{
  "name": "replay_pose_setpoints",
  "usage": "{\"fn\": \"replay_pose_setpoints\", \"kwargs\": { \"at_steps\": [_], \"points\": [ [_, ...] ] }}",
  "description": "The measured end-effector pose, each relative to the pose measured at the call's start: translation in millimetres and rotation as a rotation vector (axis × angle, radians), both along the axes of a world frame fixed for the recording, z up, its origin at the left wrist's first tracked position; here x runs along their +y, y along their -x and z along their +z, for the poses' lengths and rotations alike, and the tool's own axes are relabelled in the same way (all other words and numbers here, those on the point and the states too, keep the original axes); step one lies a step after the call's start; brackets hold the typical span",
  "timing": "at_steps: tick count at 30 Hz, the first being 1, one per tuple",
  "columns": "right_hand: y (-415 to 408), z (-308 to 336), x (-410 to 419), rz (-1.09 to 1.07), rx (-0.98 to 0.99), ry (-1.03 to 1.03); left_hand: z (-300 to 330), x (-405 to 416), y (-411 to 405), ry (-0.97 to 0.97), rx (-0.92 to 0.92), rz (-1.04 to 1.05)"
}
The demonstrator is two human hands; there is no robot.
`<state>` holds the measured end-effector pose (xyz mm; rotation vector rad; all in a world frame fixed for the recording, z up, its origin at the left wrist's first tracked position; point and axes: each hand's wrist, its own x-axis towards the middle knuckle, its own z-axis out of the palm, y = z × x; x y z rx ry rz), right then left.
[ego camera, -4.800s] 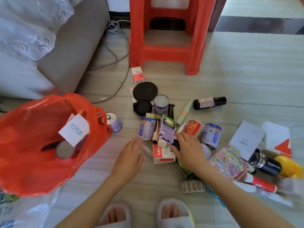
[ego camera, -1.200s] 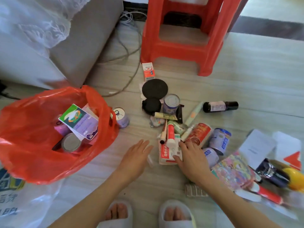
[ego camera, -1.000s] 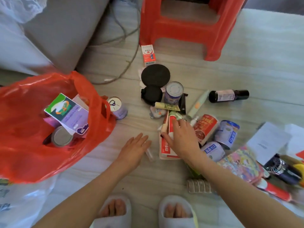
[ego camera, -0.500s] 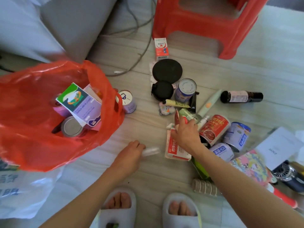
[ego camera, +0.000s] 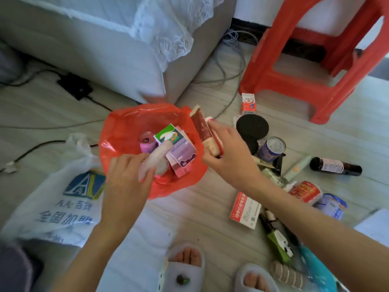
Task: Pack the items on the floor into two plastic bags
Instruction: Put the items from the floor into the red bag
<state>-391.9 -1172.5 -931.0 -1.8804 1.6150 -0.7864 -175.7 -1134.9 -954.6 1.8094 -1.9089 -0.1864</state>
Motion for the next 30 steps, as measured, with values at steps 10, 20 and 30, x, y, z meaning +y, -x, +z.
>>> {"fn": "replay_pose_setpoints", "kwargs": {
  "at_steps": [10,20,30],
  "points": [
    [-86.4,-37.4,-72.9,0.232,0.570,-0.009,-37.2,-80.7,-29.0,-0.102,-0.233,0.097],
    [-74.9,-47.6,-67.0,0.299,0.533,0.039,-59.5,-75.0,-31.5,-0.149,0.012,-0.027],
    [9.6,-6.8,-17.6,0.209,0.572,0.072,-17.5,-36.1,18.0,-0.001,0.064,-0.356]
  ]
}}
